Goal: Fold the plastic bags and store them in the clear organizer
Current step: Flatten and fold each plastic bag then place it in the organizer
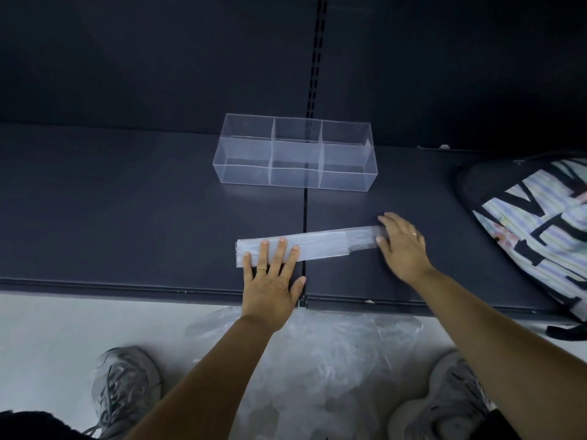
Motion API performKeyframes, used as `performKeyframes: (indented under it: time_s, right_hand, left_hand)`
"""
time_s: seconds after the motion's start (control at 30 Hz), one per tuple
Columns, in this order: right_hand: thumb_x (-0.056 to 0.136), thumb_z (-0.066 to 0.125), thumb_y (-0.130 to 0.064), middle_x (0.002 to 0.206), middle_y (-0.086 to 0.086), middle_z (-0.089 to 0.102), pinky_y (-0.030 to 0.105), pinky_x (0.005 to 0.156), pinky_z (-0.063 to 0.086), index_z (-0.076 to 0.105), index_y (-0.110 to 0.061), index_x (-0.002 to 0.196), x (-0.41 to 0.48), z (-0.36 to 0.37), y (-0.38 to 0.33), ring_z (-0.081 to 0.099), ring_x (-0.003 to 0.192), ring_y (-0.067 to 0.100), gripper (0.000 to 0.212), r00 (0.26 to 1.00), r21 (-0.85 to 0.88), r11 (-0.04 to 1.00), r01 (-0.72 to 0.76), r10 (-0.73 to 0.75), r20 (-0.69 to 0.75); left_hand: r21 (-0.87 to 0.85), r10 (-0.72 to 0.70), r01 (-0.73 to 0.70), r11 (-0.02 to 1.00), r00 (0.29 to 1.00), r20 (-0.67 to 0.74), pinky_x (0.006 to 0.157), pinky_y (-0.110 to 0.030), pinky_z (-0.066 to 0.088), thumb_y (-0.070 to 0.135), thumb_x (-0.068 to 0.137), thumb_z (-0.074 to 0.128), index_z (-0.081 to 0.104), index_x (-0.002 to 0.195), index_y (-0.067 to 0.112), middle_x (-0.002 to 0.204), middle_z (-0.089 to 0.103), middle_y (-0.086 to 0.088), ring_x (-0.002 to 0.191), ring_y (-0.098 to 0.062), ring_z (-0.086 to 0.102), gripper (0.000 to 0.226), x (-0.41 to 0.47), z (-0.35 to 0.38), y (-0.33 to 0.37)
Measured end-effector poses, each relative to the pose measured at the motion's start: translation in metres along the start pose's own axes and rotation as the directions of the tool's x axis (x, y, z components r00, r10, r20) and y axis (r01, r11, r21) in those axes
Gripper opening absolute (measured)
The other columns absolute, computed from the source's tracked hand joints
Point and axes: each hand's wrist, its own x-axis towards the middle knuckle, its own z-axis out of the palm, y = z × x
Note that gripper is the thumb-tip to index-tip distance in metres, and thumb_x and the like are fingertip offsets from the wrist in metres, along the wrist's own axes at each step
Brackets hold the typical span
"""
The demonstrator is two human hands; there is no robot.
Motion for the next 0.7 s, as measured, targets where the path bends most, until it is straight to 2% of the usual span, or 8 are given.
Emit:
performKeyframes:
  time_s: [0.1,0.23,0.3,0.37,0.43,0.5,0.6,0.7]
  right_hand:
    - [0.092,0.059,-0.026,0.125,0.005,0.047,0.037,0.096,0.028,0.062,-0.018,0.113,0.017,-0.013,-0.001,0.039,0.118,0.027,0.022,0.999,0.013,0.999,-0.043,0.043,-0.015]
    - [0.089,0.064,-0.017,0.108,0.005,0.052,0.034,0.092,0.035,0.067,-0.010,0.087,0.025,-0.022,-0.002,0.045,0.106,0.025,0.008,0.999,0.014,1.000,-0.005,0.005,0.054]
    - [0.088,0.061,-0.011,0.095,0.005,0.058,0.030,0.080,0.042,0.064,-0.009,0.083,0.021,-0.030,0.000,0.052,0.093,0.022,0.006,0.994,0.146,0.989,-0.021,0.005,0.105]
    - [0.087,0.060,-0.006,0.076,0.005,0.063,0.025,0.064,0.044,0.060,-0.011,0.080,0.011,-0.041,0.003,0.057,0.070,0.018,0.009,0.965,0.350,0.923,-0.158,0.069,0.254]
    - [0.087,0.064,-0.003,0.063,0.007,0.063,0.021,0.053,0.044,0.061,-0.010,0.087,-0.003,-0.052,0.005,0.057,0.052,0.011,0.008,0.887,0.466,0.827,-0.313,0.080,0.454]
    - [0.087,0.065,-0.004,0.066,0.007,0.065,0.017,0.052,0.043,0.064,-0.008,0.096,-0.016,-0.062,0.008,0.058,0.051,0.007,0.010,0.763,0.429,0.798,-0.423,0.058,0.644]
    - [0.086,0.066,-0.005,0.070,0.003,0.063,0.017,0.054,0.045,0.066,-0.009,0.093,-0.031,-0.075,0.006,0.057,0.057,0.006,0.008,0.551,0.340,0.770,-0.540,0.018,0.834]
    - [0.083,0.069,-0.009,0.067,0.005,0.060,0.018,0.056,0.047,0.066,-0.011,0.083,-0.038,-0.088,-0.006,0.053,0.057,0.008,0.004,0.448,0.344,0.760,-0.551,-0.078,0.891]
  left_hand:
    - [0.003,0.000,0.000,1.000,1.000,0.022,0.116,-0.055,-0.010,0.060,0.085,-0.015,-0.030,0.142,0.030,0.157,-0.026,0.001,0.144,-0.030,-0.024,0.066,-0.001,-0.003,-0.001]
    - [0.018,0.032,-0.033,0.999,0.999,0.038,0.115,-0.055,-0.011,0.063,0.083,-0.018,-0.030,0.142,0.031,0.155,-0.028,0.003,0.143,-0.030,-0.024,0.068,0.001,-0.005,-0.005]
    - [0.050,0.082,-0.084,0.995,0.996,0.037,0.116,-0.056,-0.010,0.064,0.085,-0.018,-0.025,0.145,0.031,0.157,-0.023,0.004,0.143,-0.028,-0.024,0.069,0.003,-0.006,-0.012]
    - [0.071,0.139,-0.141,0.987,0.990,0.039,0.116,-0.056,-0.008,0.067,0.084,-0.017,-0.013,0.150,0.030,0.160,-0.015,0.005,0.143,-0.026,-0.024,0.076,0.005,-0.010,-0.022]
    - [0.055,0.181,-0.183,0.982,0.983,0.045,0.116,-0.055,-0.010,0.070,0.082,-0.012,0.006,0.153,0.026,0.161,-0.009,0.005,0.145,-0.024,-0.021,0.085,0.008,-0.018,-0.030]
    - [0.000,0.224,-0.224,0.975,0.975,0.007,0.115,-0.049,-0.016,0.074,0.083,0.001,0.021,0.150,0.021,0.162,-0.004,0.004,0.147,-0.022,-0.015,0.088,0.007,-0.027,-0.024]
    - [-0.193,0.324,-0.329,0.924,0.944,-0.060,0.116,-0.037,-0.016,0.079,0.081,0.024,0.019,0.151,0.018,0.162,0.001,0.002,0.147,-0.014,-0.010,0.093,-0.004,-0.032,0.018]
    - [-0.466,0.345,-0.369,0.804,0.928,-0.140,0.120,-0.031,-0.004,0.067,0.086,0.043,0.020,0.152,0.019,0.161,0.010,0.003,0.148,-0.010,0.001,0.085,-0.021,-0.030,0.079]
